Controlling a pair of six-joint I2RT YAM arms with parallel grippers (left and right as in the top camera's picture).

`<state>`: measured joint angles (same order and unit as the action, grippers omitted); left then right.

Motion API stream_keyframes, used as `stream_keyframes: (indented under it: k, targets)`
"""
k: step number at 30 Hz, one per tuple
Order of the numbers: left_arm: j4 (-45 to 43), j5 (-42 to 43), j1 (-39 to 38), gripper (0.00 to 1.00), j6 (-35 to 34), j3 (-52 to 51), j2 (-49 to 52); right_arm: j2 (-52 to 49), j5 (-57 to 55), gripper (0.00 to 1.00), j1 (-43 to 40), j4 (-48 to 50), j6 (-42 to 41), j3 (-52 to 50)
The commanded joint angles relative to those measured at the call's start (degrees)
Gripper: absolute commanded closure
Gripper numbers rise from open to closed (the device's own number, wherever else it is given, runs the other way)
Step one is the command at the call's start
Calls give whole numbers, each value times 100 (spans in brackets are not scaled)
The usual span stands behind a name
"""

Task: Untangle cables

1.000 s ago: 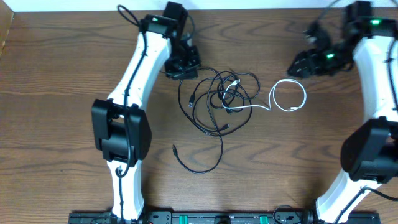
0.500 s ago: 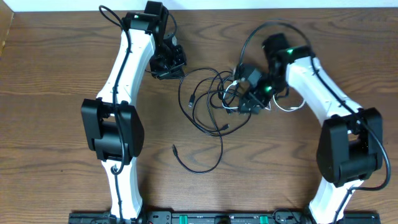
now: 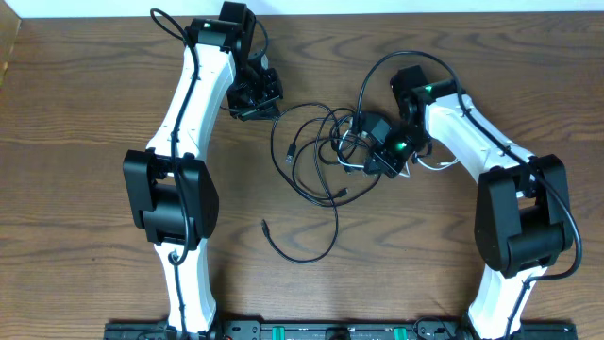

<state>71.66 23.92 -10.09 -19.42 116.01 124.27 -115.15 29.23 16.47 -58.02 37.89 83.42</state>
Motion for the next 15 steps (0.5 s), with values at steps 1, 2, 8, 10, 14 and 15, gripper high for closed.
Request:
stream_keyframes:
  k: [1, 2, 8, 10, 14, 15]
  targets:
    - [-15, 50, 4, 89, 96, -44, 13, 59, 160, 99, 24, -750, -267, 560]
    - [-35, 48, 4, 89, 96, -44, 13, 94, 162, 99, 24, -1034, -269, 789]
    - [-52, 50, 4, 89, 96, -44, 13, 247, 787, 99, 24, -2208, -271, 2450]
    - [-52, 50, 4, 89, 96, -44, 15, 315, 1045, 99, 24, -2299, -341, 2848]
    - [-48, 50, 4, 89, 98, -44, 15, 457, 1217, 99, -61, -2234, -1217, 3506]
    - [-50, 48, 4, 89, 98, -44, 13, 459, 1281, 99, -103, -2212, -1434, 3587]
